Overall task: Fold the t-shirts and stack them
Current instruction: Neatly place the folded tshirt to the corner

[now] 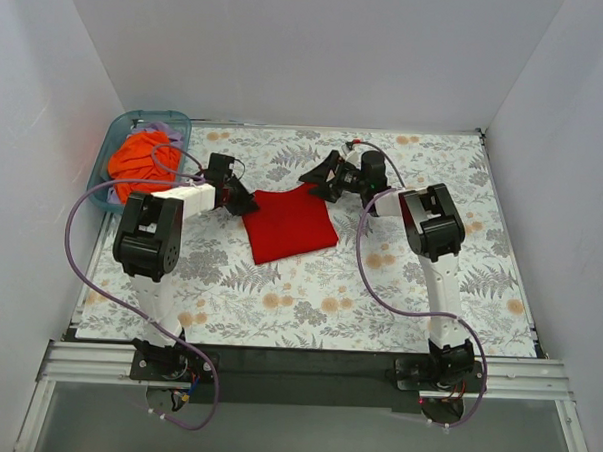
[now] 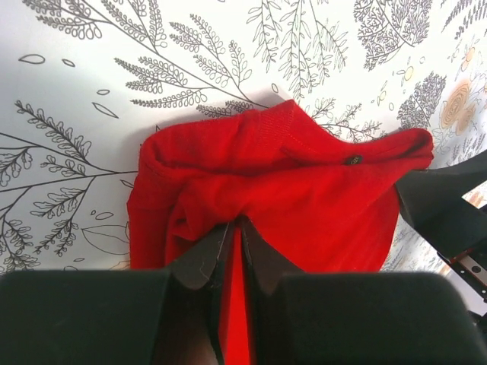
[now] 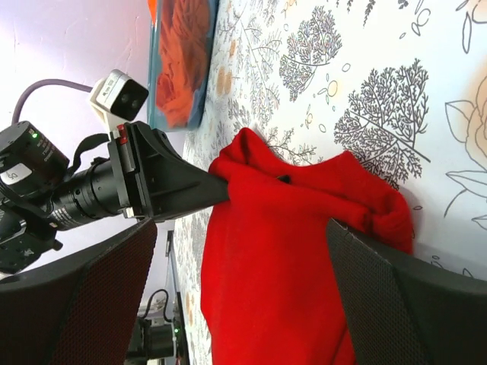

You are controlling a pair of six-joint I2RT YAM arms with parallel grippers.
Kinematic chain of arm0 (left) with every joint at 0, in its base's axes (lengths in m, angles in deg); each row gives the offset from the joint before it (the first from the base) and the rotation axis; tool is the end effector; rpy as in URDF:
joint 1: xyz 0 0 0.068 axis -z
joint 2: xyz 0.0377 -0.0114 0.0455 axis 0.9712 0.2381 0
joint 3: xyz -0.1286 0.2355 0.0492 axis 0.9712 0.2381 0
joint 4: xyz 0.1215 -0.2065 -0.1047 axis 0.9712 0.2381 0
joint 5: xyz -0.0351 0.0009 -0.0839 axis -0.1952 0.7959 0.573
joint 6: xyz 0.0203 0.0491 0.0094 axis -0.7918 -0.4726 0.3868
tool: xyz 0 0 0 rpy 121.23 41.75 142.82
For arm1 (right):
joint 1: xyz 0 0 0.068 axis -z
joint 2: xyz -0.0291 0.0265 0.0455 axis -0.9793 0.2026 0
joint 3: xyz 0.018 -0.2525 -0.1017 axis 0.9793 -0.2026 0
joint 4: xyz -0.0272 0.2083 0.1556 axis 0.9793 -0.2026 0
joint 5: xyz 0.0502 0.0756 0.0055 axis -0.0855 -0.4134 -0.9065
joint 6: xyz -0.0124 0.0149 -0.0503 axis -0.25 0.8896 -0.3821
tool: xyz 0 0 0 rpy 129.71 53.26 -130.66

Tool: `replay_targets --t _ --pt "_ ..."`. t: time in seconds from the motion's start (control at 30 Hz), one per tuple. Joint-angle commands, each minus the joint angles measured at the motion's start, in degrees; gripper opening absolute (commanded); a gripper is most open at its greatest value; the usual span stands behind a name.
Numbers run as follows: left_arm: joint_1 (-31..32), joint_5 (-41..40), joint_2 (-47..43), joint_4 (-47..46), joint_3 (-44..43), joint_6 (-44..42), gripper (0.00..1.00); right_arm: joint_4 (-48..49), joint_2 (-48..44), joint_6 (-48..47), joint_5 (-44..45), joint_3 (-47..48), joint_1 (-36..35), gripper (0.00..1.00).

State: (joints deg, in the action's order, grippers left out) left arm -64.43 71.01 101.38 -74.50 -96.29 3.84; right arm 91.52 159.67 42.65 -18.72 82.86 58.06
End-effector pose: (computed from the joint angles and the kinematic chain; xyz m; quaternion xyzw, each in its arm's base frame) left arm 0.3909 -0.0874 0.1433 -0.5721 0.7614 -0.2756 0.1305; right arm 0.4680 0.1991 0.1181 0.0254 0.7507 0.6055 0.2629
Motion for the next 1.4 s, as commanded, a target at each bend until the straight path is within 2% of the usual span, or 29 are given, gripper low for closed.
replay_targets --t 0.0,0.17,0.27,0.3,0.47,0.57,0.63,0.67,0.73,0.77,0.87,0.97,1.37 --pt "-0.72 -3.98 1.18 1.88 0.55 -2.52 0.08 -3.62 1.41 -2.6 3.62 2.92 0.04 0.98" --pt "-0.72 -6.08 -3.47 3.1 0.11 -6.22 0.17 -15.38 -4.98 -13.66 6.51 -0.59 0.04 0.98" --pt "-0.72 -8.11 -8.65 3.72 0.37 -9.11 0.25 -20.74 -12.54 -19.47 8.1 -4.98 0.12 0.98" --pt "-0.72 -10.46 -10.06 3.98 0.98 -9.99 0.3 -22.6 -16.56 -21.22 8.8 -6.03 0.12 0.99" --pt "-0.54 -16.36 -23.06 5.65 5.63 -15.0 0.43 -30.6 -31.07 -27.04 15.3 -16.65 0.12 0.98" --pt "-0.54 -21.99 -32.11 6.88 10.55 -17.55 0.45 -32.98 -37.05 -28.44 16.1 -21.93 0.04 0.99" --pt "-0.54 -24.63 -36.42 7.41 14.93 -18.17 0.53 -36.91 -39.26 -30.46 17.32 -23.97 0.12 0.98" --pt "-0.54 -25.25 -41.05 7.68 16.35 -18.44 0.54 -37.47 -40.75 -31.34 17.68 -26.24 0.04 0.98" --pt "-0.45 -26.65 -45.12 7.77 21.09 -18.26 0.59 -37.82 -42.08 -33.98 18.47 -28.62 0.04 0.94" --pt "-0.45 -26.92 -48.1 7.85 22.68 -18.18 0.64 -37.91 -42.44 -34.68 18.56 -29.85 0.12 0.9" --pt "-0.45 -27.36 -51.37 8.38 26.2 -18.26 0.69 -38.35 -42.35 -35.3 18.22 -32.58 0.04 0.82" --pt "-0.45 -27.01 -53.31 8.38 28.14 -17.56 0.69 -38.18 -40.95 -35.22 18.65 -33.12 -0.49 0.73" --pt "-0.45 -26.04 -50.5 7.85 26.83 -16.51 0.64 -36.68 -29.35 -36.18 16.98 -26.35 -3.3 0.58"
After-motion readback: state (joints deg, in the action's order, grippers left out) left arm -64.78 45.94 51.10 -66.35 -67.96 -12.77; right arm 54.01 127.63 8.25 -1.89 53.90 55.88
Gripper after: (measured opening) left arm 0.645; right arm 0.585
